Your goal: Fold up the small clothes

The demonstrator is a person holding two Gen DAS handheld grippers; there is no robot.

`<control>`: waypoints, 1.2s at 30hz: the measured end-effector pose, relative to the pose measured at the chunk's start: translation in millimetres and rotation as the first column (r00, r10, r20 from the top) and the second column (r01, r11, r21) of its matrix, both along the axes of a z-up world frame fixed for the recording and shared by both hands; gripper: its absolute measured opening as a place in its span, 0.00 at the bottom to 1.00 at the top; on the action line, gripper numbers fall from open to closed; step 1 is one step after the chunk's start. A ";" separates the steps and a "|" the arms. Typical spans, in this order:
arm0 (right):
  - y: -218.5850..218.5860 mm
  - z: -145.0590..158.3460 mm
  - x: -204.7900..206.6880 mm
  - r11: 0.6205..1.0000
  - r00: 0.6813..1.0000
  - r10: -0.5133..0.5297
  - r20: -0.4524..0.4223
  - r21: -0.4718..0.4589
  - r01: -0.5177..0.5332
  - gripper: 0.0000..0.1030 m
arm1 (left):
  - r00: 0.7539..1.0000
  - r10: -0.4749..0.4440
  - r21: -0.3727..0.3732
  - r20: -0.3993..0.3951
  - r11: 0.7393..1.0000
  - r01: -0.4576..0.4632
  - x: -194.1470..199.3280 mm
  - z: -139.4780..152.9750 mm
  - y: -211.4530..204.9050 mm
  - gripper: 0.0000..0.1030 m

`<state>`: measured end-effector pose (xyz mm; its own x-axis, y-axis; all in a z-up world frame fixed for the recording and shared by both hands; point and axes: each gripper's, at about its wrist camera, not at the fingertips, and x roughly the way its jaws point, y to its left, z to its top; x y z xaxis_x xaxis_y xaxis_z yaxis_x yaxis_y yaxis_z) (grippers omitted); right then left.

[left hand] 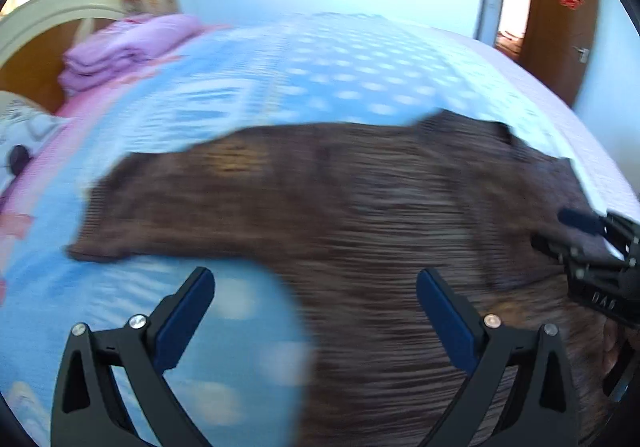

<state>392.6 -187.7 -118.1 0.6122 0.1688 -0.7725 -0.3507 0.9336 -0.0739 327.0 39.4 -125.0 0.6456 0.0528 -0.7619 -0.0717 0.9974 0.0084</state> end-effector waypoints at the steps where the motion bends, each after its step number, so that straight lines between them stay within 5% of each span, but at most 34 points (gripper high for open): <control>1: 5.0 -10.1 1.8 1.000 1.000 0.010 -0.026 -0.010 -0.010 0.61 | 1.000 0.020 0.017 -0.001 1.000 -0.020 -0.6 -1.5 12.2 1.00; 9: -2.3 -25.7 -24.9 0.999 1.000 0.018 -0.012 0.050 -0.018 0.61 | 0.964 0.261 0.068 -0.042 0.964 -0.258 -4.6 -30.0 127.8 0.96; 15: -0.1 -26.1 -28.4 1.000 1.000 0.018 0.009 0.023 -0.018 0.64 | 0.897 0.438 -0.088 -0.059 0.893 -0.442 -19.6 -39.4 193.7 0.91; 25: -0.5 -25.4 -29.7 1.000 1.000 0.009 0.027 0.004 -0.009 0.68 | 0.886 0.461 -0.282 -0.055 0.844 -0.456 -8.4 -40.6 203.3 0.74; 32: -1.0 -24.7 -31.6 1.000 0.999 0.002 0.036 -0.005 -0.002 0.69 | 0.867 0.495 -0.334 -0.054 0.809 -0.483 8.7 -42.9 209.7 0.67; 34: -1.3 -24.6 -31.8 1.000 0.999 0.000 0.037 -0.005 0.000 0.70 | 0.868 0.493 -0.337 -0.050 0.810 -0.480 14.7 -41.9 211.6 0.57; 36: -1.6 -24.5 -31.9 1.000 0.999 -0.002 0.039 -0.007 0.002 0.71 | 0.872 0.486 -0.334 -0.061 0.813 -0.477 21.8 -43.1 214.1 0.30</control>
<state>360.7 -189.4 -142.7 0.6419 0.1621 -0.7494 -0.3457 0.9336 -0.0942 348.8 253.5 -168.1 0.6236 0.1128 -0.7736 -0.5393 0.7785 -0.3212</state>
